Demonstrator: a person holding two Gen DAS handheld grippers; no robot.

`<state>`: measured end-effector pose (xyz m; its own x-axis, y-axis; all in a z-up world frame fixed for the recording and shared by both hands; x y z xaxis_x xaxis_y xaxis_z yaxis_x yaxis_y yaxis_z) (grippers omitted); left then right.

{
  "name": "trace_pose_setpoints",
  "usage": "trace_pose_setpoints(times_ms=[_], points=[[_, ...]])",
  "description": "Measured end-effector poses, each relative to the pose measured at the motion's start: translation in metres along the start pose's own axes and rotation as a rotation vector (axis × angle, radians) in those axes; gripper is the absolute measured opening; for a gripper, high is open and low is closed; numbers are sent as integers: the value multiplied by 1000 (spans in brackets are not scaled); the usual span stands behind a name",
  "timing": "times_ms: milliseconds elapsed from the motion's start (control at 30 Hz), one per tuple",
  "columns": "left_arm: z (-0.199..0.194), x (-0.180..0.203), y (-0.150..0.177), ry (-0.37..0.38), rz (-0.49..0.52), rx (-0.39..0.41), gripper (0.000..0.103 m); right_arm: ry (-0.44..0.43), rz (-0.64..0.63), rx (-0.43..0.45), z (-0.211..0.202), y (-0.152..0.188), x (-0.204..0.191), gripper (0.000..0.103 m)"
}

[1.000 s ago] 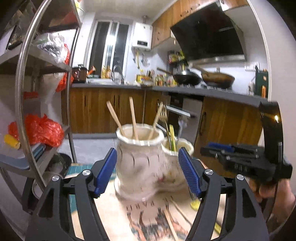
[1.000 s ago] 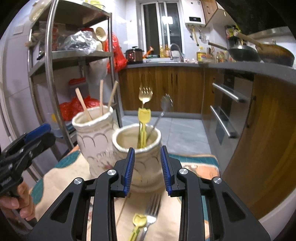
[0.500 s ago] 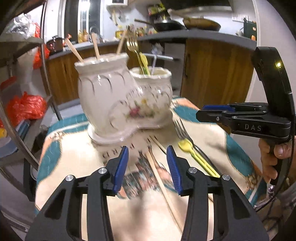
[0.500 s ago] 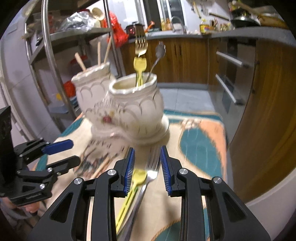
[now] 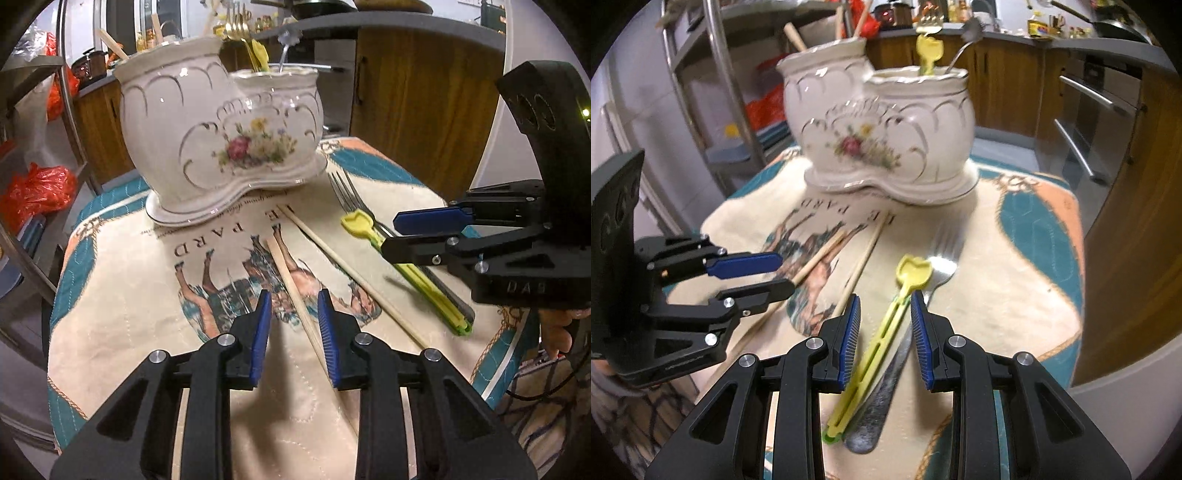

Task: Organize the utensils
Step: 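Grasp another wooden chopstick with the left tool while the right tool grasps another yellow utensil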

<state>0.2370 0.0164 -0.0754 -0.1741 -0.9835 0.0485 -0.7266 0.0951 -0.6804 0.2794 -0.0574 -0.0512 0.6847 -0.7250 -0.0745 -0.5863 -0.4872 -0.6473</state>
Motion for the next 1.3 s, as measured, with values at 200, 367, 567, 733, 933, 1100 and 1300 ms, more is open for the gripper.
trace_pose_setpoints(times_ms=[200, 367, 567, 733, 933, 1100, 1300], points=[[6, -5, 4, -14, 5, -27, 14, 33, -40, -36, 7, 5, -6, 24], [6, -18, 3, -22, -19, -33, 10, 84, -93, -66, 12, 9, -9, 22], [7, -27, 0, -64, -5, -51, 10, 111, -175, -161, 17, 4, -15, 21], [7, -28, 0, -40, 20, -88, 10, 120, -240, -310, 23, -1, -20, 21], [5, -33, 3, 45, 37, -161, 10, 59, -154, -447, 33, -6, -14, 21], [14, -31, -4, 84, 76, -290, 10, 50, -112, -515, 37, -10, -12, 21], [24, -31, -11, 128, 91, -481, 10, 70, -89, -580, 42, -14, -12, 21]])
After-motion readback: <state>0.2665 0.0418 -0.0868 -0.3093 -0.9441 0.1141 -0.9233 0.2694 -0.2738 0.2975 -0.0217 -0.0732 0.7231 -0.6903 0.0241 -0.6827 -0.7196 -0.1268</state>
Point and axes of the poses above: each gripper's, at about its wrist camera, not at the fingertips, and z roughly the way its jaws point, x to its right, y to its underside, the point moved 9 cm from there along z, roughly the way its jaws point, and after that the axes turned 5 degrees about y, right-handed, at the moved point
